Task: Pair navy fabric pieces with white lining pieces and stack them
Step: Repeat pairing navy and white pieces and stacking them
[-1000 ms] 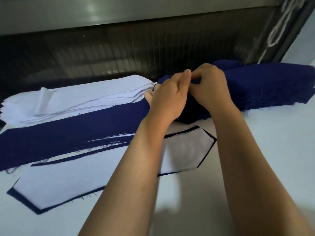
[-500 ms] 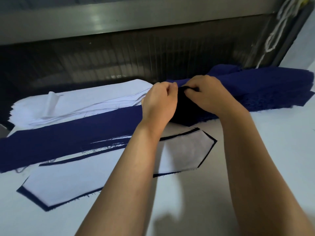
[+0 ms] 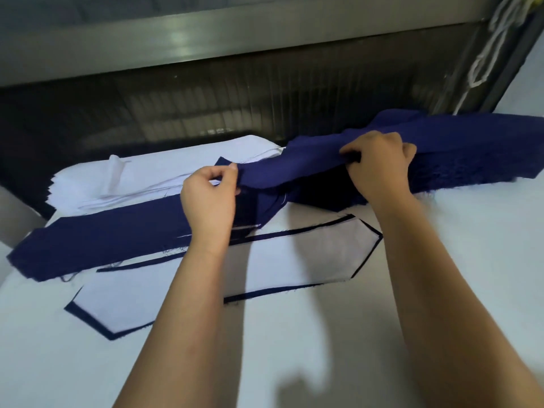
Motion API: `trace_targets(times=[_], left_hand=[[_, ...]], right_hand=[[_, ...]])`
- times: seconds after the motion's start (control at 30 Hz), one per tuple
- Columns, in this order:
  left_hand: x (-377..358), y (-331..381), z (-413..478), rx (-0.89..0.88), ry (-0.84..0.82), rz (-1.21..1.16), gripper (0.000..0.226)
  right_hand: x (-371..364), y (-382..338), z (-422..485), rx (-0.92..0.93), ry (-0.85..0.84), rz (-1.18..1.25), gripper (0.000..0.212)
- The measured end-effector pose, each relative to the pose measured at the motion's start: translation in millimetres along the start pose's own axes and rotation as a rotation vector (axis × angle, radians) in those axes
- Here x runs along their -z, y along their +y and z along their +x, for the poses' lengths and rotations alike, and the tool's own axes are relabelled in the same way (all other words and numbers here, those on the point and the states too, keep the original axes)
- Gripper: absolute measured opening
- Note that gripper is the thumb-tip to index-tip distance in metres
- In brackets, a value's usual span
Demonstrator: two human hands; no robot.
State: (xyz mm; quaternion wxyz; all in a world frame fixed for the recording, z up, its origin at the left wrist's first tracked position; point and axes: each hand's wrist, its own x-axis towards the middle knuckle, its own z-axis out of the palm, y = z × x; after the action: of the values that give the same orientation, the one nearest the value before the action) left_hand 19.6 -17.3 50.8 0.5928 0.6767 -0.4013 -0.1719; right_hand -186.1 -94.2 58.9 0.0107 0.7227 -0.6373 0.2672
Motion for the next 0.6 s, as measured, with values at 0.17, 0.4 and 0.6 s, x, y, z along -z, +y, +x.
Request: trace_targets(times=[0.17, 0.4, 0.6], left_hand=[[38, -14, 0, 0.003, 0.115, -0.045, 0.017], [92, -43, -4, 0.045, 0.141, -0.137, 0.026], [143, -72, -9, 0.0, 0.135, -0.004, 0.038]], right_hand=[[-2, 0, -18, -0.109, 0.103, -0.024, 0.042], [2, 3, -38, -0.079, 0.184, -0.028, 0.027], [4, 12, -54, -0.079, 0.218, 0.002, 0.029]])
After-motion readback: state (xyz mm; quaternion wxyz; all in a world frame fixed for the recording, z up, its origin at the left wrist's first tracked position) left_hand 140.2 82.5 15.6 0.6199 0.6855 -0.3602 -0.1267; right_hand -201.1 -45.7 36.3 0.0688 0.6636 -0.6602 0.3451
